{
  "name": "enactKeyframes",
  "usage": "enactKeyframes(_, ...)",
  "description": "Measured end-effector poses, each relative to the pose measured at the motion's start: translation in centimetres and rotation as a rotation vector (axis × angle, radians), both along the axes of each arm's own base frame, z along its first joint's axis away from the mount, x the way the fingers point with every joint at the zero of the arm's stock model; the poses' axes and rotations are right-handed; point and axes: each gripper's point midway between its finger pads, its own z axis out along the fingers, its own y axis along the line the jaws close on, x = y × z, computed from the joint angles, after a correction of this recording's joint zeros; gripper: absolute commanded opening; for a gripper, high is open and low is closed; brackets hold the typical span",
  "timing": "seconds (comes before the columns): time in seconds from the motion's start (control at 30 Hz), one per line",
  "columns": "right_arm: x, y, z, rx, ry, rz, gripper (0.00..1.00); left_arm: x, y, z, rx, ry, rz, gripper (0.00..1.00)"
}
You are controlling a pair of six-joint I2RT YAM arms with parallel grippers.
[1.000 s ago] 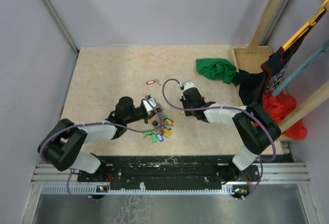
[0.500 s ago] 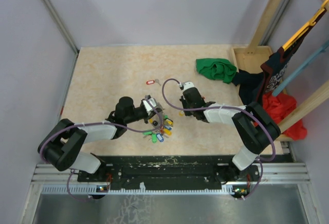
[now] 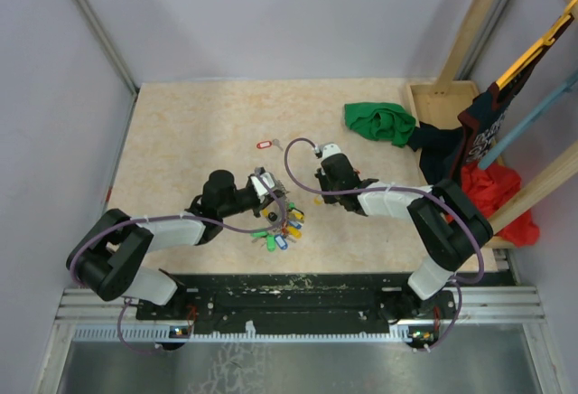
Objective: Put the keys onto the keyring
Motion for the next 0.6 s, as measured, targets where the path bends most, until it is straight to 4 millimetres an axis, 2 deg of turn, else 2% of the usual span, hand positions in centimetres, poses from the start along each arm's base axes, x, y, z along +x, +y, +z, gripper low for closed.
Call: enactKeyframes(0.6, -0.03, 0.16, 0.03, 0.012, 0.004, -0.003, 0.16, -0.07, -0.04, 0.0, -0.001, 0.001, -0.004, 0.0)
